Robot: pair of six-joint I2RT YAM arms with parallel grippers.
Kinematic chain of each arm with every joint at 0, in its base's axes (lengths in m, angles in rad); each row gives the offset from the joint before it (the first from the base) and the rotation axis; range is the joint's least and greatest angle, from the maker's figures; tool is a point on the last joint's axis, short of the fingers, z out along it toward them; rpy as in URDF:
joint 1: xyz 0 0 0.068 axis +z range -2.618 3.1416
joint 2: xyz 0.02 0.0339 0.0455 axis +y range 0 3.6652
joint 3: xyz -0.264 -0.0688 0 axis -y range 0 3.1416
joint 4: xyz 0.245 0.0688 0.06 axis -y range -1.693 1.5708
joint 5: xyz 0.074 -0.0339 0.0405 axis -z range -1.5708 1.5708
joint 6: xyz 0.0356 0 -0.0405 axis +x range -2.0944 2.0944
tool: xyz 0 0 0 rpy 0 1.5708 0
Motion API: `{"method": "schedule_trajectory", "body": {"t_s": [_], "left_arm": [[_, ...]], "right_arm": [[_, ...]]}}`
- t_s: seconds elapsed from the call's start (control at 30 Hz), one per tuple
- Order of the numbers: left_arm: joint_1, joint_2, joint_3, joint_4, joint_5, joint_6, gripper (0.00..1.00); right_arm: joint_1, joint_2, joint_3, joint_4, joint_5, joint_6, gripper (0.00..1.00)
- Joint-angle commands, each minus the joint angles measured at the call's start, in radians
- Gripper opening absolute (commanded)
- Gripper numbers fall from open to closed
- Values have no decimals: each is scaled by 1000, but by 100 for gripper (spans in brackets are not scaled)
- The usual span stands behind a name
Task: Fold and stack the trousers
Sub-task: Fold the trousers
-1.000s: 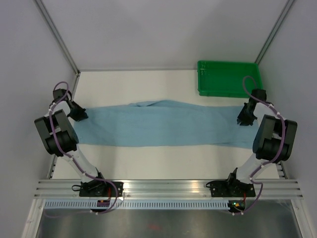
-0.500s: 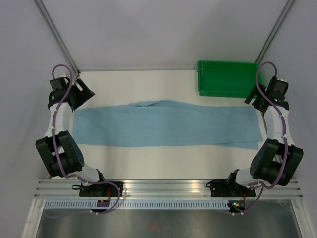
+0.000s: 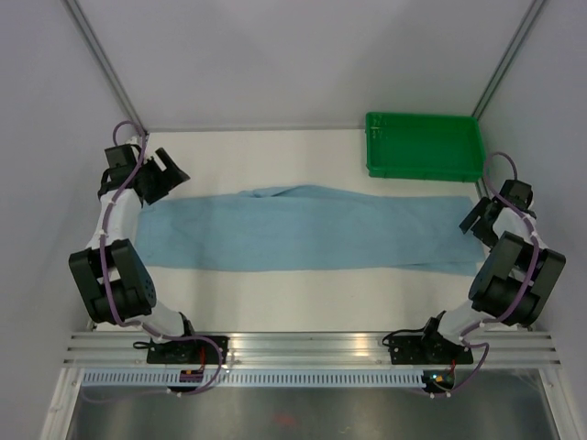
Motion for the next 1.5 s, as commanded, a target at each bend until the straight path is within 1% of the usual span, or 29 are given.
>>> {"method": "schedule_trajectory", "body": {"t_s": [0.0, 0.13, 0.27, 0.4, 0.53, 0.57, 0.63, 0.67, 0.7, 0.77, 0.8, 0.87, 0.9, 1.0, 1.1, 1.23, 1.3, 1.33, 1.43, 1.47], "left_arm": [[-23, 21, 51, -15, 37, 3, 88], [-38, 20, 46, -41, 37, 16, 88], [-38, 0, 37, -66, 19, 29, 88], [-38, -11, 37, -80, 3, 42, 88], [-38, -11, 46, -90, 0, 45, 88], [-38, -10, 49, -92, -3, 45, 88], [-38, -8, 57, -98, -1, 45, 88], [-38, -10, 60, -101, -1, 45, 88], [-38, -11, 62, -101, -4, 45, 88], [-38, -14, 62, -103, -4, 46, 88], [-38, -16, 60, -103, -6, 46, 88], [-37, -17, 59, -104, -7, 48, 88], [-38, -19, 57, -104, -7, 48, 88], [-38, -22, 56, -103, -6, 48, 88], [-38, -26, 54, -103, -6, 46, 88], [-38, -28, 59, -103, -9, 36, 88], [-38, -30, 59, -104, -12, 26, 88], [-38, -31, 59, -101, -13, 23, 88], [-38, -36, 57, -103, -20, 23, 88], [-38, -42, 54, -103, -21, 23, 88]], "right_arm": [[-5, 53, -18, 80, -18, -6, 85], [-4, 103, -24, 126, -3, -2, 82], [-5, 163, -18, 123, 20, -6, 81], [-5, 199, -47, 124, 22, -2, 81], [-4, 231, -76, 144, -35, 12, 70], [-5, 237, -84, 153, -46, 15, 64], [-5, 237, -104, 164, -69, 23, 56], [-5, 235, -107, 160, -78, 23, 46], [-5, 235, -110, 161, -93, 18, 42], [-4, 235, -108, 154, -92, 18, 26], [-5, 237, -102, 147, -92, 14, 24], [-5, 245, -94, 132, -93, 8, 7], [-5, 243, -93, 129, -90, 5, 0], [-5, 223, -96, 129, -87, -3, 0], [-5, 168, -87, 107, -82, -12, 0], [18, 38, -33, 52, -104, -26, 0], [59, -4, -2, 35, -104, -31, 0], [121, -37, 4, 22, -92, -32, 0], [224, -82, 13, 11, -63, -43, 0], [241, -90, 10, 8, -87, -45, 0]]}}
